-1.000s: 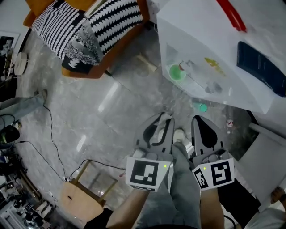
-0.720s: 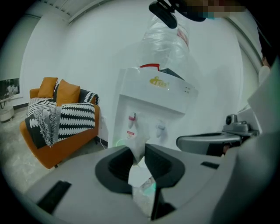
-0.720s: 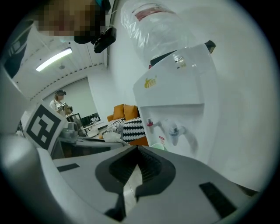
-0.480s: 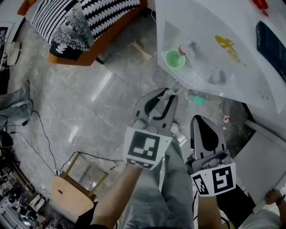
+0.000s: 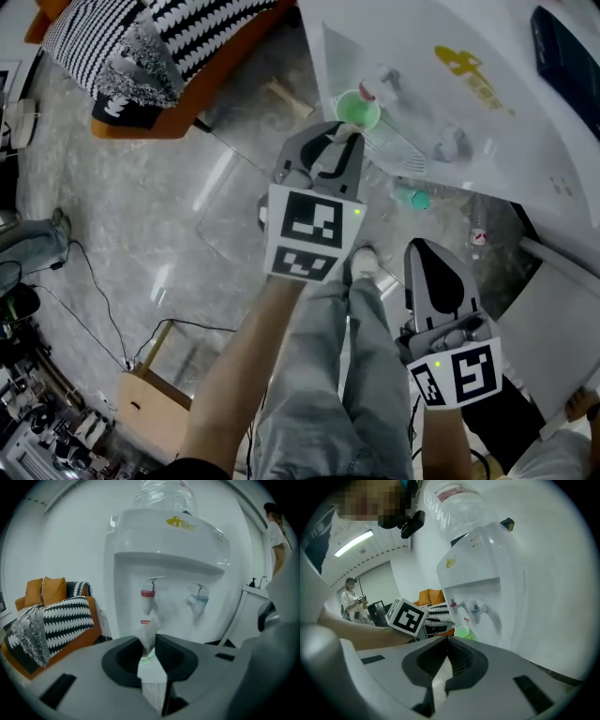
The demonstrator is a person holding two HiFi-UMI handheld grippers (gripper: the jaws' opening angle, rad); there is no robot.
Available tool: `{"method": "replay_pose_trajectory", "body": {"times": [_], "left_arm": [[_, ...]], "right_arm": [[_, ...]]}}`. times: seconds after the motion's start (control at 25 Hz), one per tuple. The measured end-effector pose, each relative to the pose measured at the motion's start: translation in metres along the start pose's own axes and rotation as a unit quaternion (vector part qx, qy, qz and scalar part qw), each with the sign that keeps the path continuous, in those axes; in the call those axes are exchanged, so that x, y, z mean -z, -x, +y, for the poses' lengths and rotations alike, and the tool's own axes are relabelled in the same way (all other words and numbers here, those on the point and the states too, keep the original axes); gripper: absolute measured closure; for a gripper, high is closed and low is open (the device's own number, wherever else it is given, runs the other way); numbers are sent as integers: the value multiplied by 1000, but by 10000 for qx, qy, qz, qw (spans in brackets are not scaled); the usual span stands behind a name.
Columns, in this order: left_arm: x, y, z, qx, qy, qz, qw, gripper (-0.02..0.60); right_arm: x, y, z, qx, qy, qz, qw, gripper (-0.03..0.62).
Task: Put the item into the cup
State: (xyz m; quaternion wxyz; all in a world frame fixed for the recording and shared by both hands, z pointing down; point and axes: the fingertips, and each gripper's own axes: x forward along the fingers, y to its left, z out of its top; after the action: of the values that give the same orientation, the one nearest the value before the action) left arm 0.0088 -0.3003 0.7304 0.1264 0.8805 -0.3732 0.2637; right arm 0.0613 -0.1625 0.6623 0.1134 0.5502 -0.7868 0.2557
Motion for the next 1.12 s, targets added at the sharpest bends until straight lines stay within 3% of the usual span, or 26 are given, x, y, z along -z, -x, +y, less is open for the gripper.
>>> {"method": "replay_pose_trajectory", "body": {"times": [0.6,0.76,1.12], "left_arm": [[19,-58,9,57,-475,651,9967,499],[18,-62,8,55,-646,649,9958,499],[15,-65,4,222,-386,397,9982,491]], "right_arm": [[13,-6,-9,52,-59,82,9999,583],[16,-4,-11,80,-86,97,9999,583],[17,1,-31,381,-323,-46,9987,583]]}}
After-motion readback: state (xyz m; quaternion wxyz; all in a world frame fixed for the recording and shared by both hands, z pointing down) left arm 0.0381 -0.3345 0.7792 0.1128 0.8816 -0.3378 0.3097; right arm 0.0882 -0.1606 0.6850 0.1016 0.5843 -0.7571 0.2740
